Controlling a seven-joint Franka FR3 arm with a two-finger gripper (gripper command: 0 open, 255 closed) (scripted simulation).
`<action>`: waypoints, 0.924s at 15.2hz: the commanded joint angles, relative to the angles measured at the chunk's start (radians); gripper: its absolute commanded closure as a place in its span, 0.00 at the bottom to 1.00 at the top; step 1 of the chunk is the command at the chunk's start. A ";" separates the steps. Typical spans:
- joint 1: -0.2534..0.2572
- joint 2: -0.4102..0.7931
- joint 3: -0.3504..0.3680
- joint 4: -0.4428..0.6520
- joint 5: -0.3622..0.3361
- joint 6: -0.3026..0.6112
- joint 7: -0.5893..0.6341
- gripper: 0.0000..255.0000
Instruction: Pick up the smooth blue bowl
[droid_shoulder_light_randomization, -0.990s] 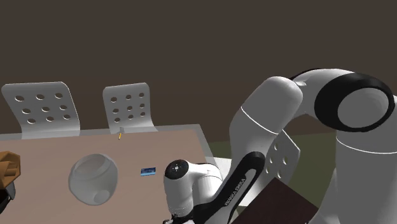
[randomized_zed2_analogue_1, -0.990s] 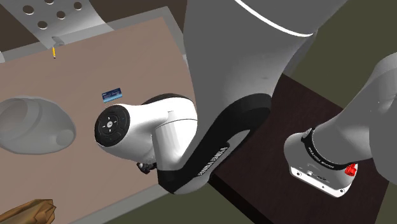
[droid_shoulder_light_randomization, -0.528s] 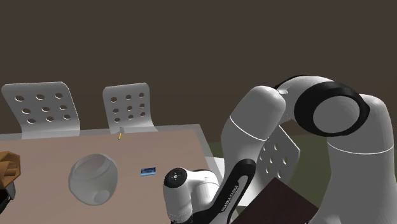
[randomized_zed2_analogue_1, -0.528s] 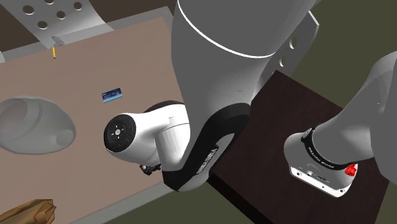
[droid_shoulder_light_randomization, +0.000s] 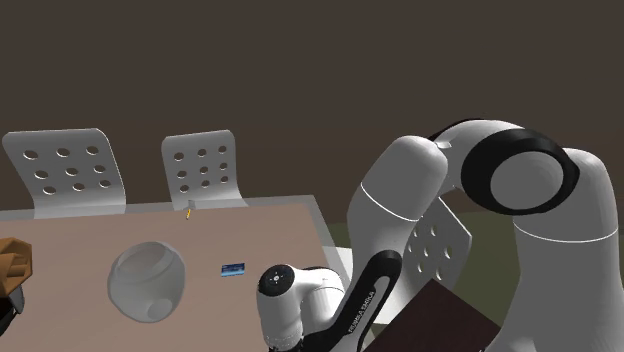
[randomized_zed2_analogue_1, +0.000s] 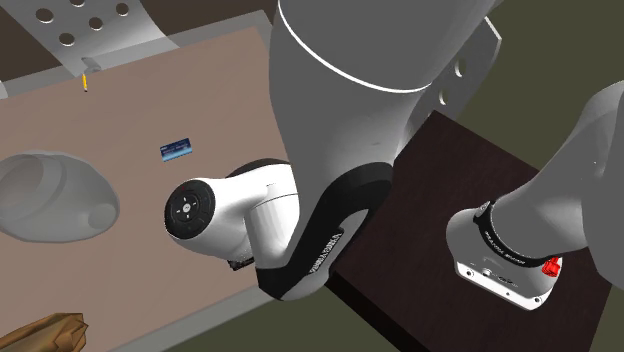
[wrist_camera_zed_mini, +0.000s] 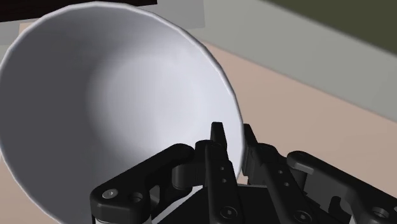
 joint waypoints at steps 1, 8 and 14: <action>0.000 0.001 0.000 0.000 0.000 0.000 0.000 1.00; -0.039 -0.086 0.052 -0.023 0.061 -0.061 -0.045 1.00; -0.072 -0.171 0.098 -0.039 0.128 -0.124 -0.094 1.00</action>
